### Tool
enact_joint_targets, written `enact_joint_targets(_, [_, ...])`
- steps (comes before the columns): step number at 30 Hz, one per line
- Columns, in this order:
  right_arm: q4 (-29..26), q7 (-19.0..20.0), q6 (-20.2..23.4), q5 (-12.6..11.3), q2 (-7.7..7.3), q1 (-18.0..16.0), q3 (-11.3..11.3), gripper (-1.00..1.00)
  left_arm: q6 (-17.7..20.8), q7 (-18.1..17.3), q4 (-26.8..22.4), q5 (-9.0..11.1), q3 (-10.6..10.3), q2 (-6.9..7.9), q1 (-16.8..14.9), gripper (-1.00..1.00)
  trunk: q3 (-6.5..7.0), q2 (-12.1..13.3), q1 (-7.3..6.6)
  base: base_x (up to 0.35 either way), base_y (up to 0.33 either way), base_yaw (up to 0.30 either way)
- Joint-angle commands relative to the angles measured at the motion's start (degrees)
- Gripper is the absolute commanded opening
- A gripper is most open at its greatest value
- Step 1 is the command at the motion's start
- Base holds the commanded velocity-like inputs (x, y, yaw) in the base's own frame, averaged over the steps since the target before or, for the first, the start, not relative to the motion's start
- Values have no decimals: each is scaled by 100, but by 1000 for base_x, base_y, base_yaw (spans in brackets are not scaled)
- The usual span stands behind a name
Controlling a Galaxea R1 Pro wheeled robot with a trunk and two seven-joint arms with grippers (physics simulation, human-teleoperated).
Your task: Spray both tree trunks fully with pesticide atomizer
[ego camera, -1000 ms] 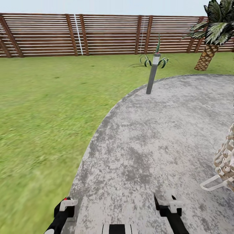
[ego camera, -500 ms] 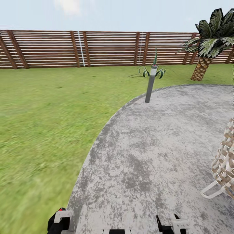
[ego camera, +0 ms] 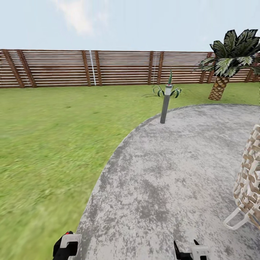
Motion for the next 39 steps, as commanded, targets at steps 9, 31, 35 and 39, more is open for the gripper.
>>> enact_joint_targets(9, [18,0,0,0,0,-2,-1,100,2,-1,0,1,1,0,9,-100,270,13,-23,0,0,0])
enact_joint_targets(31, [19,0,0,-5,7,0,1,100,4,0,0,1,1,9,18,-100,720,430,-273,0,0,0])
enact_joint_targets(35, [19,0,0,-1,8,0,3,100,2,0,0,3,1,7,18,-100,792,590,-361,0,0,0])
enact_joint_targets(39, [19,0,0,0,9,-2,7,100,1,0,6,1,1,8,18,-100,864,750,-449,0,0,0])
